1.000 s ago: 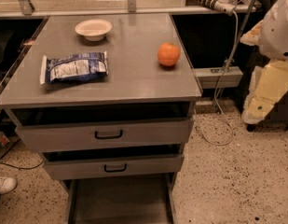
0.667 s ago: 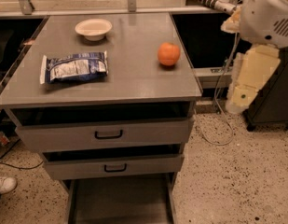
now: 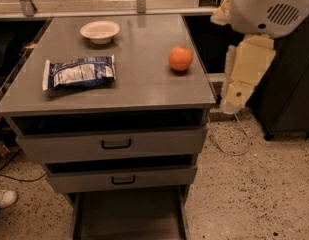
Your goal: Place blue chip bag into bottom drawer
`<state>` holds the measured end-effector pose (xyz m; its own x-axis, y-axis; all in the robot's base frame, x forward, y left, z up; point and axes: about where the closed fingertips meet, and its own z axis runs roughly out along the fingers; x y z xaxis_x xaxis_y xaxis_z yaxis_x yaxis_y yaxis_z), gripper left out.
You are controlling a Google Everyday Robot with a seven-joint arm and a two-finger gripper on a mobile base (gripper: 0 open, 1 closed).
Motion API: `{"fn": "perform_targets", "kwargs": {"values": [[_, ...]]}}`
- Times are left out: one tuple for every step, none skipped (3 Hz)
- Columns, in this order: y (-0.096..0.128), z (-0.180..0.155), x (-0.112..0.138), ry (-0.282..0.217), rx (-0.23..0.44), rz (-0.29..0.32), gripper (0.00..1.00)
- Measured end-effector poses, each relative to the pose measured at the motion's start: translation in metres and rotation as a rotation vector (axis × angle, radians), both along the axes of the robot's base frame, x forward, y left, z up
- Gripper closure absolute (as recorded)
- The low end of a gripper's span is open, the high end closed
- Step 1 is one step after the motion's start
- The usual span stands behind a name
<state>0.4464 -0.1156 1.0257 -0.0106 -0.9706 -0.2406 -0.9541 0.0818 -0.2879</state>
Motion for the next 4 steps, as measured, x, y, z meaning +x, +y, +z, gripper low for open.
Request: {"fn": "perform_targets", "kwargs": {"values": [[0.013,-0.002,0.007,-0.022,0.038,0.009,0.00],[0.051,-0.001,0.041,-0.050,0.092,0.030,0.00],[0.100,0.004,0.088,-0.065,0.133,0.084,0.00],[0.099,0.004,0.087,-0.066,0.132,0.082,0.00]]}}
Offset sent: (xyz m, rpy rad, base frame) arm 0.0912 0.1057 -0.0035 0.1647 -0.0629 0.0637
